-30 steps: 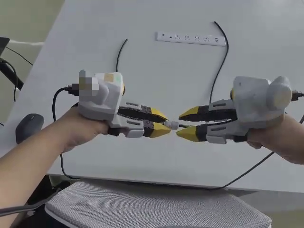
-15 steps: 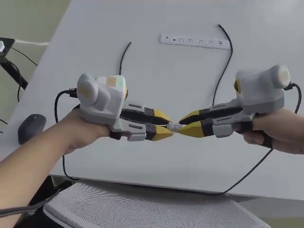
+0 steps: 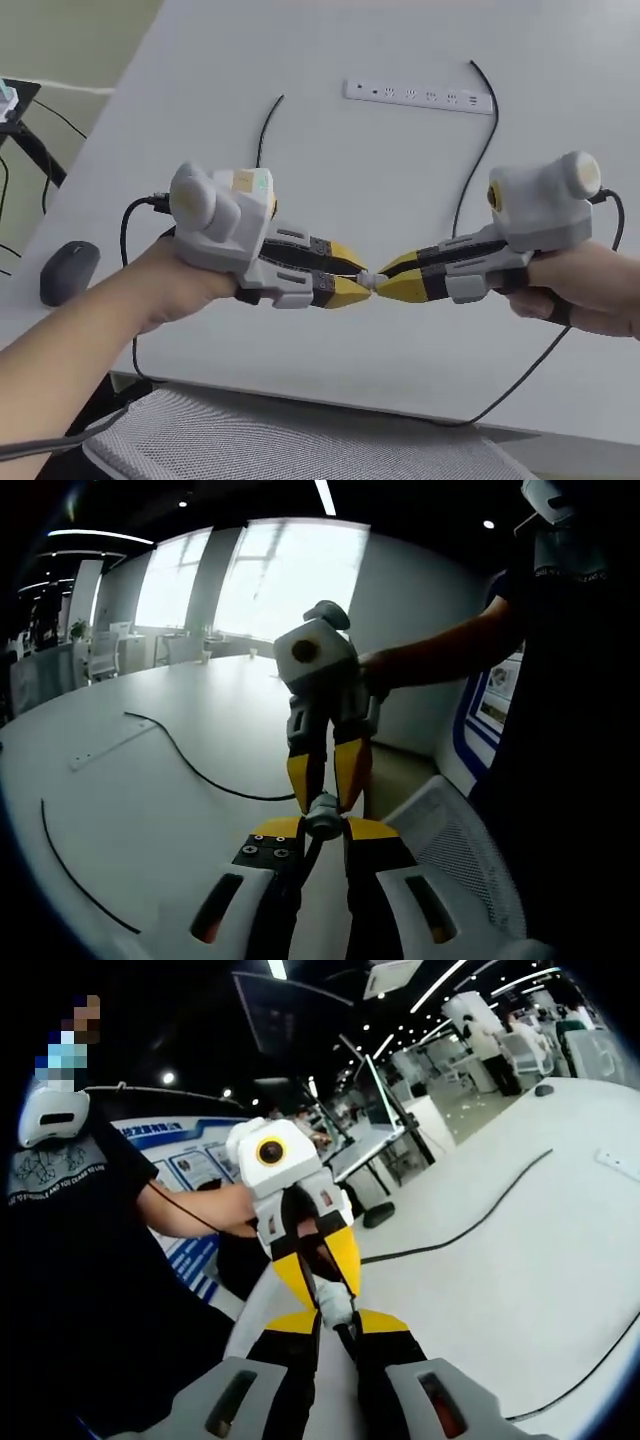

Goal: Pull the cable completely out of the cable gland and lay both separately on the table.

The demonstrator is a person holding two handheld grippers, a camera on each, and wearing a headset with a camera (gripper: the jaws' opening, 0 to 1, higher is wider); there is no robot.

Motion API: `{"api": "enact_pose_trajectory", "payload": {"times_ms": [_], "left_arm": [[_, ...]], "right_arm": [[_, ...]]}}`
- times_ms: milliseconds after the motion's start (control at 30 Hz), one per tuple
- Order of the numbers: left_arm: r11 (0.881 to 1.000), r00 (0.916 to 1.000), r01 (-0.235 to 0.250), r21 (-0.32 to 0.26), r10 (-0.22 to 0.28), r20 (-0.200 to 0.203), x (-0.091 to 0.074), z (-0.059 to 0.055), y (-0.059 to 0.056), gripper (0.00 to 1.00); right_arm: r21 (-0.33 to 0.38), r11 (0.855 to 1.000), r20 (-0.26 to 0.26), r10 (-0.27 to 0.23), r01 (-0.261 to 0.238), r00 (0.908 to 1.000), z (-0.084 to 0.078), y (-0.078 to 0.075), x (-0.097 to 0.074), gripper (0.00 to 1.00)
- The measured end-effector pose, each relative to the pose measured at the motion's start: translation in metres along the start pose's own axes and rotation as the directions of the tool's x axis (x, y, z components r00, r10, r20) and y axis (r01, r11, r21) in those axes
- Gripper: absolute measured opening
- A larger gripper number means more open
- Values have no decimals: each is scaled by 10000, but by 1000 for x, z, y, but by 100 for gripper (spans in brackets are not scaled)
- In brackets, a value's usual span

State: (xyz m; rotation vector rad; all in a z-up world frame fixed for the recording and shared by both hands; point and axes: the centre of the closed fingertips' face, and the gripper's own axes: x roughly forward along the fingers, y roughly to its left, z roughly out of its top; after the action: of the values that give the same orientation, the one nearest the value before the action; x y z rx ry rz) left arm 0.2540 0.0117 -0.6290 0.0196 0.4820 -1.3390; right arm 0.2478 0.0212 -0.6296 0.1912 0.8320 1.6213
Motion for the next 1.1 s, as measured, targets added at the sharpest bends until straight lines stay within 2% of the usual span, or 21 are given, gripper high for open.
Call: {"api": "enact_pose_trajectory", "payload": {"times_ms": [67, 200, 300, 367, 467, 500, 567, 600, 633, 667, 733, 800, 833, 867, 900, 967, 1000, 1033, 1100], "left_arm": [[10000, 10000, -10, -94, 10, -16, 1, -1, 1, 15], [9998, 10000, -32, -218, 32, -20, 1, -1, 2, 15], [9998, 10000, -44, -170, 44, 5, 1, -2, 3, 15], [9996, 10000, -43, -295, 43, 19, 1, -2, 4, 15], [9995, 10000, -27, -324, 29, 56, 1, -2, 5, 15], [9994, 10000, -6, -359, 8, 61, 2, -2, 5, 15], [9995, 9999, 23, -300, -20, 123, 3, -3, 5, 15], [9995, 9999, 3, -321, 2, 157, 3, -3, 6, 15], [9994, 9998, 18, -335, -12, 174, 3, -3, 5, 15], [9993, 9998, 69, -369, -62, 185, 4, -4, 4, 15], [9990, 9997, 160, -417, -152, 187, 5, -5, 1, 15], [9987, 9996, 222, -459, -214, 162, 6, -6, 0, 15], [9984, 9996, 245, -513, -238, 149, 7, -7, -1, 15], [9984, 9996, 252, -511, -244, 147, 7, -7, -1, 15], [9982, 9996, 270, -527, -264, 138, 7, -7, -1, 15], [9983, 9996, 239, -528, -230, 174, 7, -5, -1, 15], [9982, 9996, 240, -550, -230, 189, 7, -5, 0, 15], [9980, 9995, 242, -589, -230, 207, 6, -5, 0, 15], [9980, 9995, 204, -604, -189, 253, 6, -4, 0, 15]], "right_arm": [[-272, 9996, -83, -13, 11, 10000, -1, 0, 0, 9], [-1443, 9891, -339, -329, 277, 9989, -1, -1, 0, 8], [-2449, 9667, -525, -896, 741, 9946, -1, -3, 0, 8], [-3167, 9437, -557, -1189, 954, 9913, -1, -3, 0, 8], [-4274, 8942, -514, -1712, 1332, 9839, -1, -3, -1, 8], [-4586, 8757, -548, -1979, 1514, 9787, -2, -4, -2, 8], [-4932, 8503, -533, -2405, 1839, 9692, -4, -5, -2, 8], [-5275, 8210, -400, -2808, 2183, 9589, -3, -6, -2, 8], [-5680, 7923, -403, -2969, 2226, 9541, -4, -5, -1, 8], [-6133, 7550, -447, -3265, 2320, 9441, -7, -4, -1, 8], [-6618, 7091, -523, -3673, 2432, 9286, -10, -4, -1, 8], [-6983, 6720, -550, -3938, 2465, 9176, -12, -4, -2, 8], [-7286, 6378, -545, -4174, 2497, 9071, -13, -5, -2, 8], [-7446, 6188, -554, -4307, 2501, 9008, -13, -5, -2, 8], [-7517, 6077, -546, -4445, 2562, 8941, -14, -6, -2, 8], [-7865, 5596, -427, -4712, 2611, 8810, -12, -7, -2, 7], [-7791, 5688, -445, -4697, 2637, 8817, -12, -6, -2, 7], [-7787, 5680, -426, -4715, 2664, 8808, -12, -6, -2, 7], [-7856, 5565, -375, -4793, 2706, 8769, -11, -7, -2, 7]]}}
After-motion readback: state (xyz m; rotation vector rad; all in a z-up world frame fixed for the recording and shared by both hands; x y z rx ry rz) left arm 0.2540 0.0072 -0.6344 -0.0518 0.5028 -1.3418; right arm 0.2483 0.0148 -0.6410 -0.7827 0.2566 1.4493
